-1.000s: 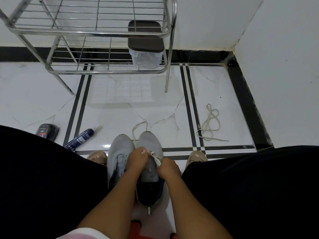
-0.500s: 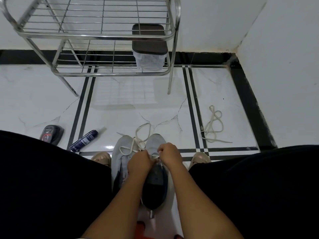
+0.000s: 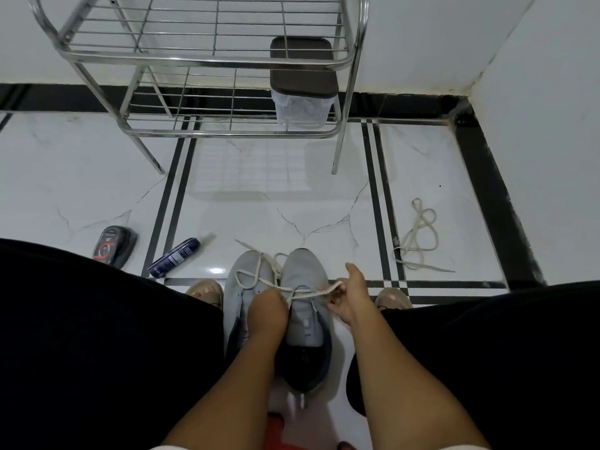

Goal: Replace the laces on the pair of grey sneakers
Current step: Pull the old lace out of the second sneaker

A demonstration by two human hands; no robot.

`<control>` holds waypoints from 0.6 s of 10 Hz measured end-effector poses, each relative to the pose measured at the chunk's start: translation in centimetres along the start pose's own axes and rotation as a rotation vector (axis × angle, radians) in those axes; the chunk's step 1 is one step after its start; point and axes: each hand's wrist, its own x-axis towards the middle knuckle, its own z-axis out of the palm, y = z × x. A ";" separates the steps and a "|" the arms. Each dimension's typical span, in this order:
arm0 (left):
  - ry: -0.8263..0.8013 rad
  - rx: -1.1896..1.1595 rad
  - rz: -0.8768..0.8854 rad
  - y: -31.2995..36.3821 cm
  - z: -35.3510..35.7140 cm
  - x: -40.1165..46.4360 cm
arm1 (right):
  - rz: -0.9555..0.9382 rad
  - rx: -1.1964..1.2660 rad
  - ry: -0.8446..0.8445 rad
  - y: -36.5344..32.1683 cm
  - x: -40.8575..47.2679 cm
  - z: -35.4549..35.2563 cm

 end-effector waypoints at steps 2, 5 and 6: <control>-0.032 0.006 0.002 0.3 0.1 0.3 | -0.265 -0.901 -0.193 0.7 0.4 2.6; -0.042 -0.023 0.010 0.1 0.1 0.3 | 0.223 1.106 0.264 -2.3 0.2 -0.2; -0.050 -0.028 0.003 0.3 0.2 0.3 | 0.077 0.902 0.327 -4.7 0.2 -1.4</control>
